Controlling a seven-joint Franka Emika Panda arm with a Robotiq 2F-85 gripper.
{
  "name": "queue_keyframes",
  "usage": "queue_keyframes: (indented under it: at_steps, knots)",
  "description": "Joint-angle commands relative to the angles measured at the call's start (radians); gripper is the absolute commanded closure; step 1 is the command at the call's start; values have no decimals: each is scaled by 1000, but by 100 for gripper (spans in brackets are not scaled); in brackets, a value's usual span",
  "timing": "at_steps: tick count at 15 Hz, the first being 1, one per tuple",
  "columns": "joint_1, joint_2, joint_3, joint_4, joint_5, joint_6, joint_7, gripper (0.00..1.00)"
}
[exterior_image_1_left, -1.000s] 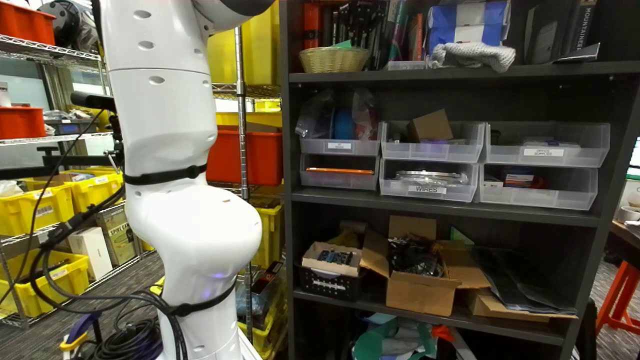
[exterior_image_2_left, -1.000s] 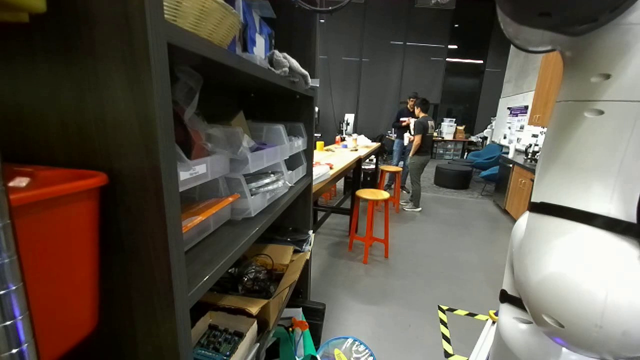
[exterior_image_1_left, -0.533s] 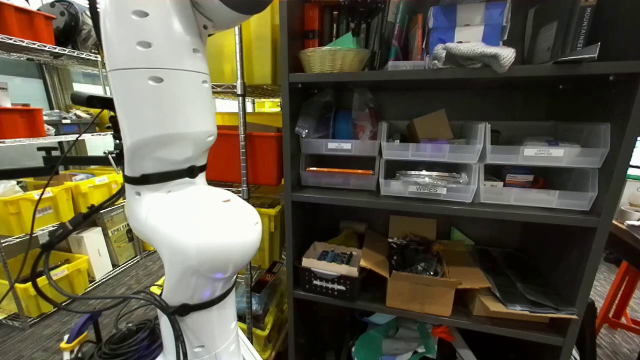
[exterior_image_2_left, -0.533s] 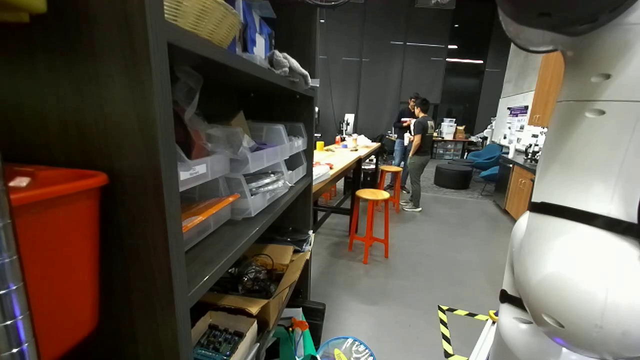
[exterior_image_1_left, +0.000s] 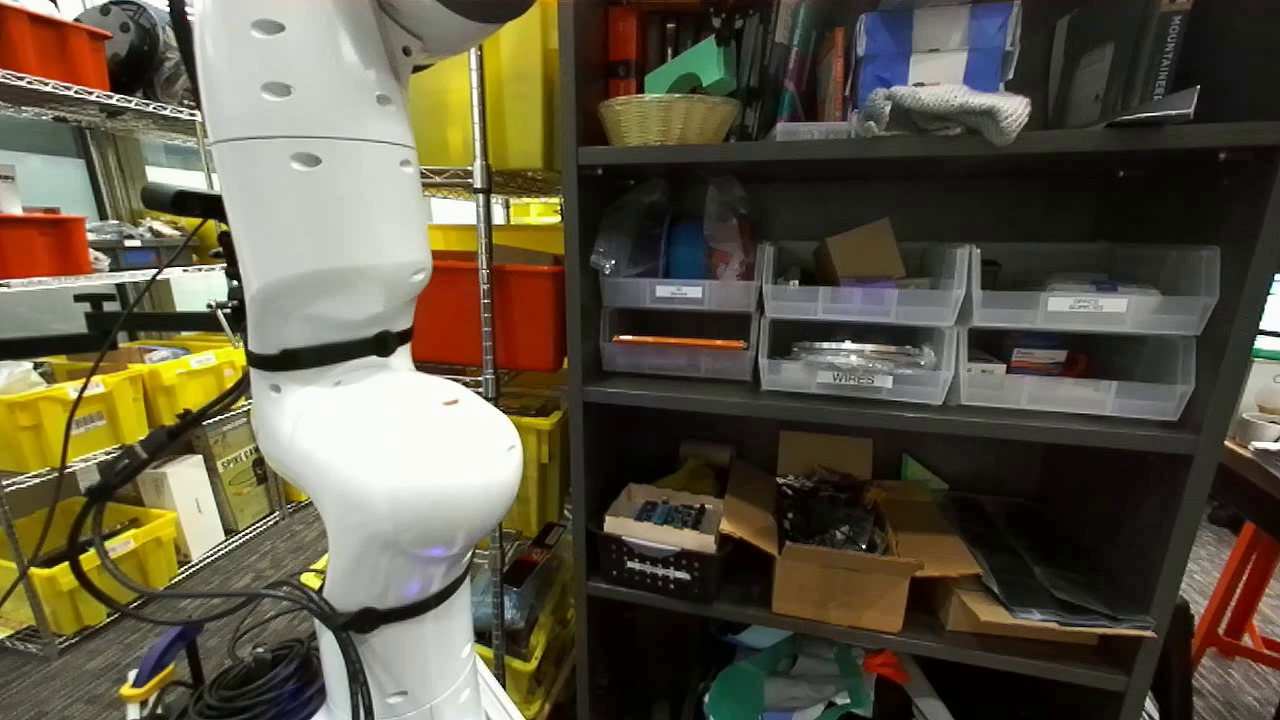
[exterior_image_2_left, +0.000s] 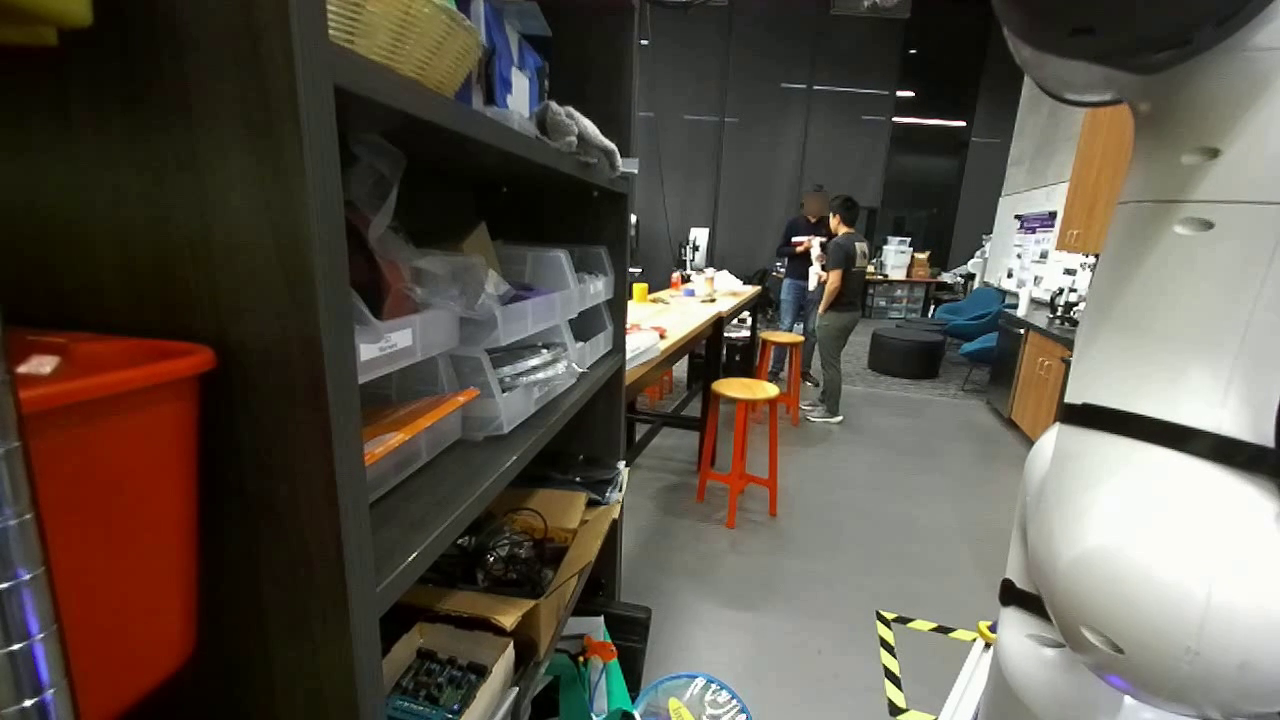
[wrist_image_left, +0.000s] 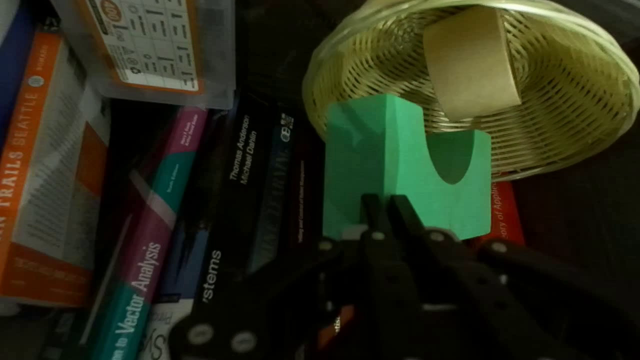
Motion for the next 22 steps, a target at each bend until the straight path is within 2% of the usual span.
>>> queue_keyframes:
  at_steps: [1, 22]
  knots:
    - [-15, -6, -23, 11, 34, 5, -15, 98]
    - [-55, -9, -156, 35, 186, 150, -5, 98]
